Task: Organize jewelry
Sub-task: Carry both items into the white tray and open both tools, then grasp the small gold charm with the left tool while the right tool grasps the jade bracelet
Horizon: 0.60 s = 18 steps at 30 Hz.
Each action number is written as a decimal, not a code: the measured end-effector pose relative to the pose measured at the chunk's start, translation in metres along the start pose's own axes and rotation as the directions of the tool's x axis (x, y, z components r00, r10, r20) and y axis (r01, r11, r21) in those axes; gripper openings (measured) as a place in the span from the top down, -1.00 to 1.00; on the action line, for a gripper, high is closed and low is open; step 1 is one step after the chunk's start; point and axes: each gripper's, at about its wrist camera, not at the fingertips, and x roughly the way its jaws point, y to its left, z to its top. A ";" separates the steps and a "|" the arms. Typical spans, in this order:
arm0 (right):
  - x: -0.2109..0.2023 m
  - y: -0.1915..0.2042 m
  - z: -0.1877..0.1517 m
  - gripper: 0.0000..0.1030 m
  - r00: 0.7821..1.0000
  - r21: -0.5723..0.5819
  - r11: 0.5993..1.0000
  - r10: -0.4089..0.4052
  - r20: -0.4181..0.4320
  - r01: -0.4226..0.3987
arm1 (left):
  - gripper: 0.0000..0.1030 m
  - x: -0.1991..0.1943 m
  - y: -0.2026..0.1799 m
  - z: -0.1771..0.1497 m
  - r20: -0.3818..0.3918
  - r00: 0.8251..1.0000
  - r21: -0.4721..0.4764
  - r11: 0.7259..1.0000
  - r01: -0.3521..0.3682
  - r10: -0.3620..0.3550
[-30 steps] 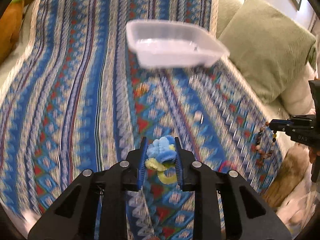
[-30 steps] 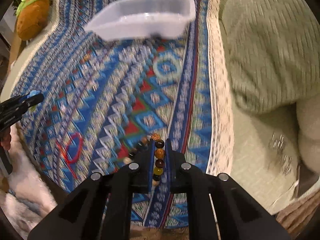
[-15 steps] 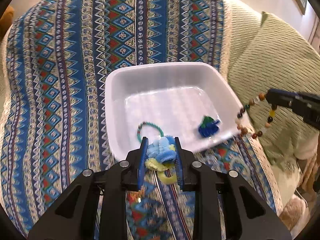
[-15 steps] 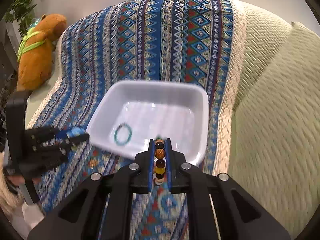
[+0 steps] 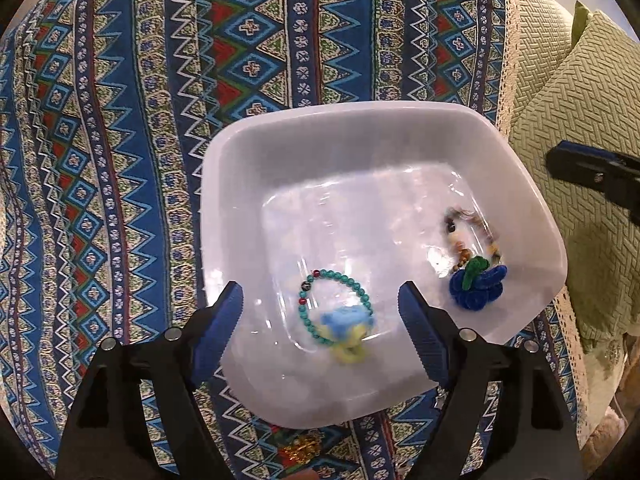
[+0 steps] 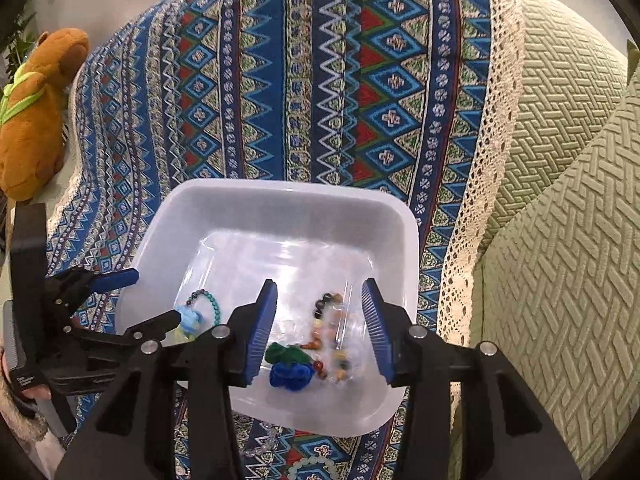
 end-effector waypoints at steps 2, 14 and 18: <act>-0.014 0.000 -0.006 0.13 1.000 0.001 1.000 0.003 0.016 -0.003 | -0.56 -0.008 0.001 -0.004 -0.002 1.000 -0.007 1.000 0.005 -0.005; -0.067 -0.003 -0.126 0.11 0.998 -0.011 1.000 -0.019 -0.059 0.019 | -0.58 -0.082 -0.009 -0.091 0.074 0.995 0.078 0.995 0.064 -0.070; -0.056 -0.011 -0.159 0.11 0.993 0.057 0.998 -0.004 -0.116 0.011 | -0.58 -0.068 -0.008 -0.129 0.041 0.999 0.081 0.996 0.030 -0.033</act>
